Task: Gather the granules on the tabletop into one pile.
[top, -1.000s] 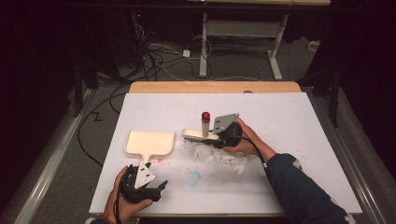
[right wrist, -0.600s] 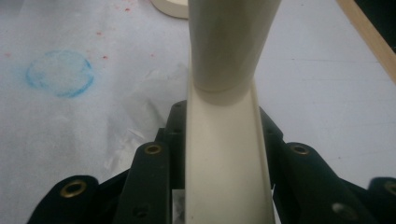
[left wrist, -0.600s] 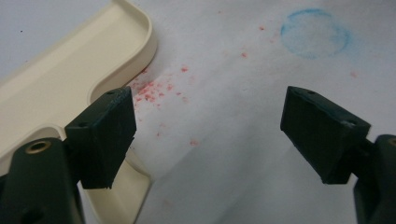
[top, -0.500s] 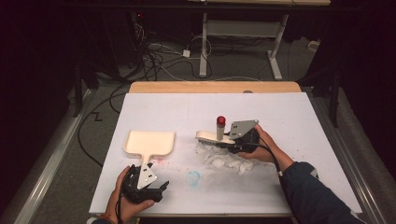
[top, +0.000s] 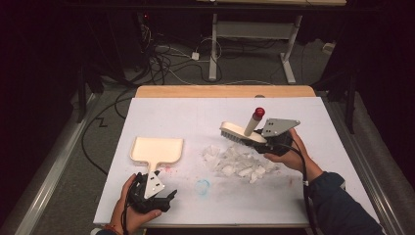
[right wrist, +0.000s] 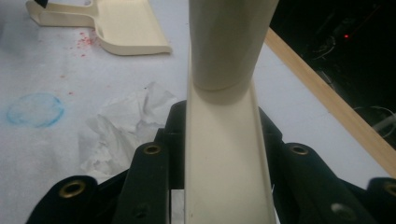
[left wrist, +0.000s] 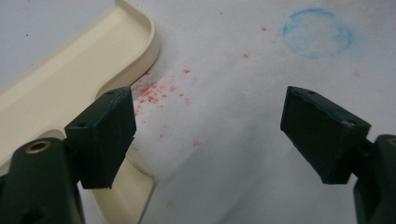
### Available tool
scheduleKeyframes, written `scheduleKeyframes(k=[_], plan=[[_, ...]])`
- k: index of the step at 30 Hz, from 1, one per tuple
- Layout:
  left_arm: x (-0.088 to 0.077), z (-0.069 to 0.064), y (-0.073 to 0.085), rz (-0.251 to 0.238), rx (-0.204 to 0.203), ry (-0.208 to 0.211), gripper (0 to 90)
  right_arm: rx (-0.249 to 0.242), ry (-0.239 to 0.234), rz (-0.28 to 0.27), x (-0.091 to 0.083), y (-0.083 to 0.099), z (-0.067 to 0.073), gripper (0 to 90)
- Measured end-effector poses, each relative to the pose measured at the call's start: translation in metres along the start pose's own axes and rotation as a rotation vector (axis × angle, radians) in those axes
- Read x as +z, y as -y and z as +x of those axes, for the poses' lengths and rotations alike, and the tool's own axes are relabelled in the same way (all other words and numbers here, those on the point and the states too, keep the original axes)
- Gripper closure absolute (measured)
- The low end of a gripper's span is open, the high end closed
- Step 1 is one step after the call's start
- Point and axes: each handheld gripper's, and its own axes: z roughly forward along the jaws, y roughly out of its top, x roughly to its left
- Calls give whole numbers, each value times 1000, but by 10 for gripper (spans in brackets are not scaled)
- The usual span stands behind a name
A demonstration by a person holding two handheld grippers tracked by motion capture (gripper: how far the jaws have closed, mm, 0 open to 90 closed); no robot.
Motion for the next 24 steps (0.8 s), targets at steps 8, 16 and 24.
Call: scheduleKeyframes(k=[8,16,24], plan=[[0,0,0,1,7,-1,176,63,45,-14,-23,8,-9,678],[0,-1,0,4,14,-1,175,94,92,31,-42,21,-11,677],[1,-2,0,8,20,0,175,185,219,150,-57,53,-11,677]])
